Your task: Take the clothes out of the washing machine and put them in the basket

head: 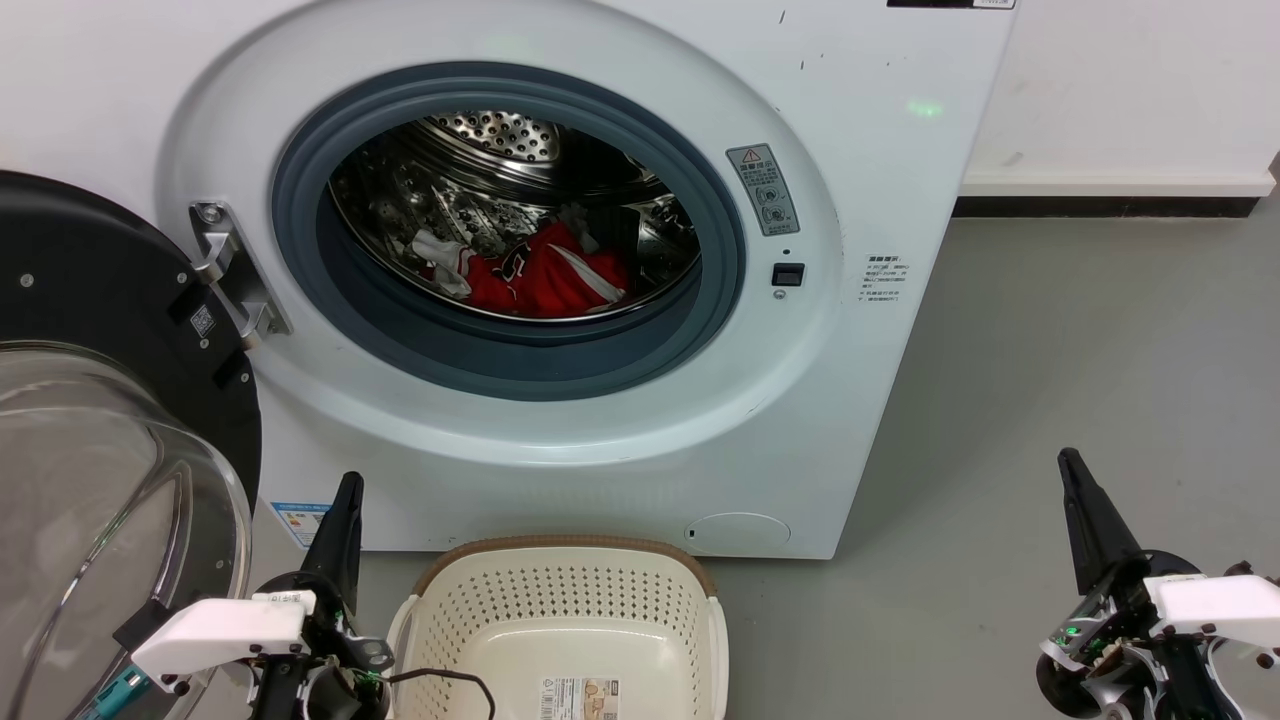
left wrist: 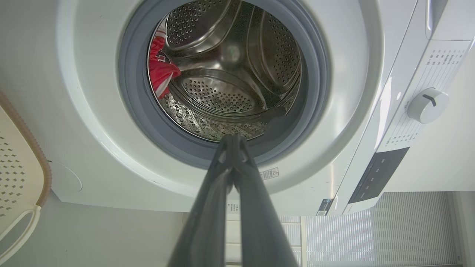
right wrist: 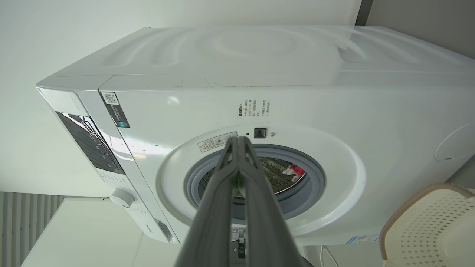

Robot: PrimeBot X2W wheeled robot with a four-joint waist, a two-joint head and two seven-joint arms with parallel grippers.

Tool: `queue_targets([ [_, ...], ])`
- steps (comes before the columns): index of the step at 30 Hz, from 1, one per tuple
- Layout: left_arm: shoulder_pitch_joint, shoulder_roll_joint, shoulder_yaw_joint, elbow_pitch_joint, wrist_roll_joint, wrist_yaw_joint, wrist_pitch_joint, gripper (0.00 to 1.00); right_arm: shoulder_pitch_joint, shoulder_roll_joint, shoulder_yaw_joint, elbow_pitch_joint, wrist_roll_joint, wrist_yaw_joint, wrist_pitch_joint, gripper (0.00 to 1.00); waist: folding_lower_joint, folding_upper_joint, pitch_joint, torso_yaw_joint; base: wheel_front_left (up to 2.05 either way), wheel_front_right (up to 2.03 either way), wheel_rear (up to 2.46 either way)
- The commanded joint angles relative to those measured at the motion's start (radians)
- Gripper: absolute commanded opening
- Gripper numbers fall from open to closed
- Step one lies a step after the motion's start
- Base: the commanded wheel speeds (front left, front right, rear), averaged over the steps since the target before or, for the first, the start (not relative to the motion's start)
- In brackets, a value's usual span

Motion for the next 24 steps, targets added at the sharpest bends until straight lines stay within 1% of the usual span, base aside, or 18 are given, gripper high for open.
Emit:
queue_targets([
  [1, -0.006, -0.001, 0.002, -0.001, -0.001, -0.002, 0.001, 0.0, -0.015, 0.004, 0.001, 0.001, -0.008, 0.0, 0.0, 0.0, 0.0, 0.0, 0.0, 0.0, 0.0, 0.0, 0.0],
  [8, -0.006, -0.001, 0.002, -0.001, -0.001, -0.002, 0.001, 0.0, -0.015, 0.004, 0.001, 0.001, -0.008, 0.0, 0.0, 0.0, 0.0, 0.0, 0.0, 0.0, 0.0, 0.0, 0.0],
  [9, 0.0, 0.0, 0.0, 0.0, 0.0, 0.0, 0.0, 1.0, 0.0, 0.0, 0.0, 0.0, 0.0, 0.0, 0.0, 1.0, 0.0, 0.0, 0.0, 0.0, 0.0, 0.0, 0.0],
  [11, 0.007, -0.001, -0.004, 0.012, 0.002, 0.0, -0.002, 1.0, 0.008, 0.0, 0.002, 0.011, 0.0, 0.0, -0.002, 1.0, 0.0, 0.0, 0.0, 0.0, 0.0, 0.0, 0.0],
  [18, -0.003, -0.001, -0.036, 0.006, 0.034, 0.0, -0.039, 1.0, 0.014, 0.001, 0.023, -0.012, -0.015, 0.0, -0.039, 1.0, 0.0, 0.0, 0.001, -0.003, 0.0, 0.0, 0.0],
  [24, -0.011, -0.001, -0.042, -0.013, 0.109, 0.0, -0.069, 1.0, 0.021, 0.001, 0.023, -0.025, -0.067, 0.0, -0.068, 1.0, 0.0, 0.0, 0.001, -0.005, 0.0, 0.0, 0.0],
])
